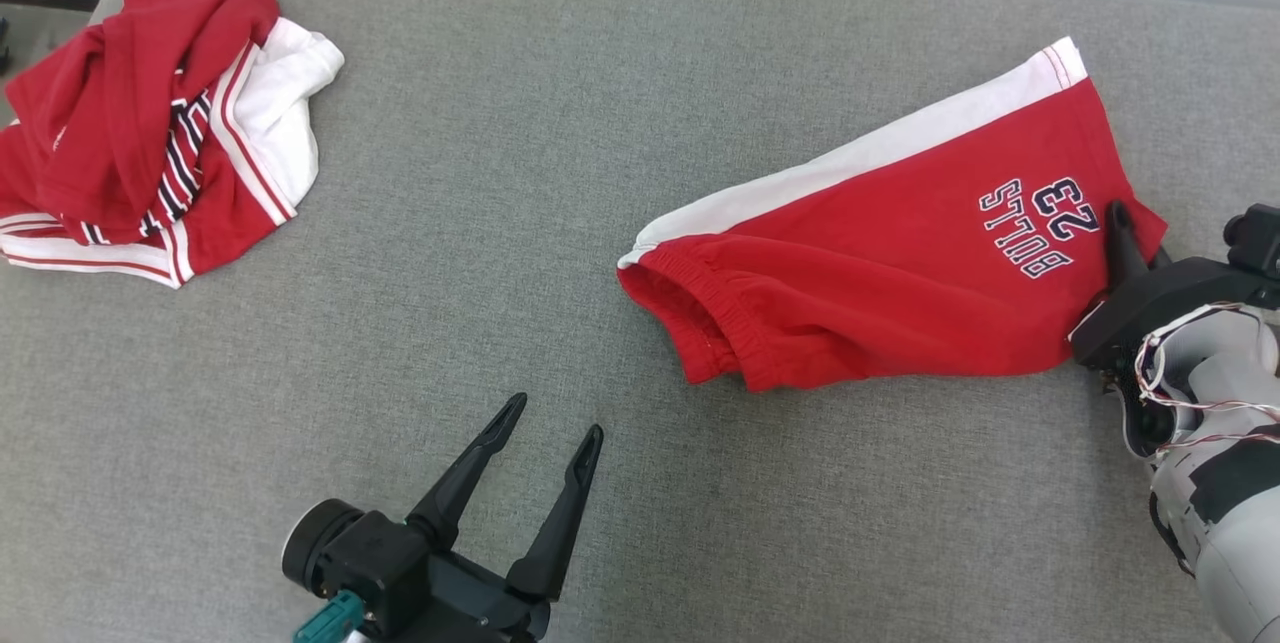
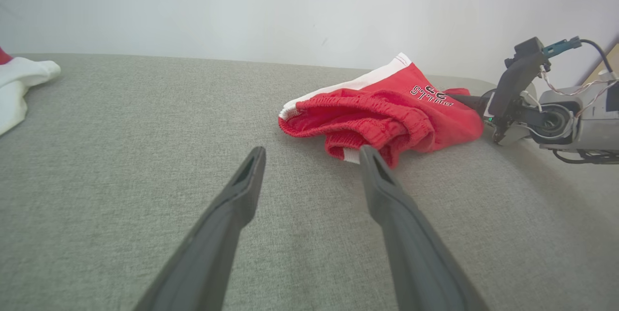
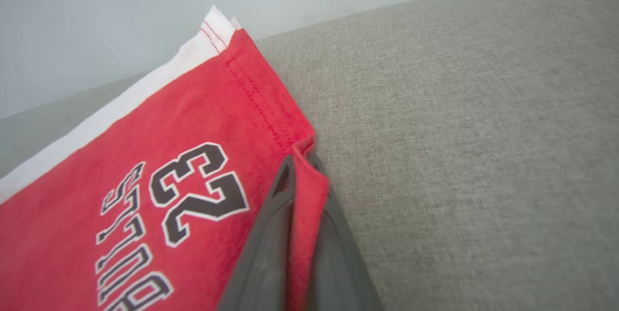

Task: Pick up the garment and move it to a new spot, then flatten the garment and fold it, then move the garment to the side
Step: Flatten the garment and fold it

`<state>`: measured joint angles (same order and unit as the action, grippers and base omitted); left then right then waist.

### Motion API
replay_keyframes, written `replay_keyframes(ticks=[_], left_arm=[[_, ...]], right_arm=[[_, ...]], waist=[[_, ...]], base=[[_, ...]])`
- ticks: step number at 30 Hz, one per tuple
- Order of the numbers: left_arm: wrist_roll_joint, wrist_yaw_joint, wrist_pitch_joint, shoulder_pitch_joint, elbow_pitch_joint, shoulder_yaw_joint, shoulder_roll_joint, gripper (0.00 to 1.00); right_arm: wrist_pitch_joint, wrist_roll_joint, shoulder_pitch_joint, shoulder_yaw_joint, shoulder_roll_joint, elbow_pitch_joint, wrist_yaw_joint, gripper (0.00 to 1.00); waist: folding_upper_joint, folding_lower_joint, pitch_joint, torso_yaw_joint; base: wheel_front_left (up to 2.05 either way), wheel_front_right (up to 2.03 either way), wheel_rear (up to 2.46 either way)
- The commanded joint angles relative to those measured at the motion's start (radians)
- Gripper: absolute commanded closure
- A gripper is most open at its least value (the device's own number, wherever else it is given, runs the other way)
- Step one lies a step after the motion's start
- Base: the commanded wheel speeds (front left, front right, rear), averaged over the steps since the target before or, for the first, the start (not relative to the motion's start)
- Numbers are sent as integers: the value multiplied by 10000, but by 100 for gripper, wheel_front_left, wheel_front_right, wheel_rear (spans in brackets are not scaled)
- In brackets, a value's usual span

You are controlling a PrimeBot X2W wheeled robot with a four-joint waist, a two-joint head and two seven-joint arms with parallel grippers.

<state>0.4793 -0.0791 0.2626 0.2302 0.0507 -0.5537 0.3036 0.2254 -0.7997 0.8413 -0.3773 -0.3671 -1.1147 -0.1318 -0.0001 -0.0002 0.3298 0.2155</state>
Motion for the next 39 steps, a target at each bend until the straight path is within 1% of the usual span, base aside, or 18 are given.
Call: replay_keyframes(ticks=[1,5,10,12,17,21,27,28,32,35,39], left_arm=[[-65,18,24,20,-15,-35,29,0],[-60,77,7,-20,-71,-29,62,0],[-17,167,10,-147,-130,8,85,0],[-10,238,13,-220,-173,33,73,0],[-163,347,20,-307,-186,39,37,0],[-218,382,25,-377,-217,41,-44,0],[-254,413,29,-467,-200,75,-111,0],[-254,413,29,-467,-200,75,-111,0],[-255,423,30,-525,-198,83,-149,0],[-254,388,31,-525,-160,56,-184,0],[-242,392,31,-527,-111,48,-236,0]], right_arm=[[18,-40,-154,-82,119,-86,23,100],[242,-120,-172,-95,22,20,23,100],[394,-180,-320,47,-142,443,23,100],[404,34,-593,399,-334,1053,23,100],[403,600,-1442,1315,-368,2188,23,100],[405,977,-2185,1997,-378,2858,23,100],[406,1274,-3311,2992,-248,3521,23,100],[406,1274,-3311,2992,-248,3521,23,100],[407,1358,-3886,3509,-147,3659,23,100],[407,1479,-4061,3673,-69,3761,23,100],[406,1622,-4029,3617,107,4149,23,100]], waist=[[1,2,-24,-7],[1,2,-83,-94],[1,2,-222,-306],[1,2,-346,-465],[1,2,-529,-802],[1,2,-653,-1039],[1,2,-863,-1351],[1,2,-863,-1351],[1,2,-963,-1502],[1,2,-1020,-1560],[1,2,-1127,-1613]], base=[[0,0,0],[0,0,0],[0,0,0],[0,0,0],[0,0,0],[0,0,0],[0,0,0],[0,0,0],[0,0,0],[0,0,0],[0,0,0]])
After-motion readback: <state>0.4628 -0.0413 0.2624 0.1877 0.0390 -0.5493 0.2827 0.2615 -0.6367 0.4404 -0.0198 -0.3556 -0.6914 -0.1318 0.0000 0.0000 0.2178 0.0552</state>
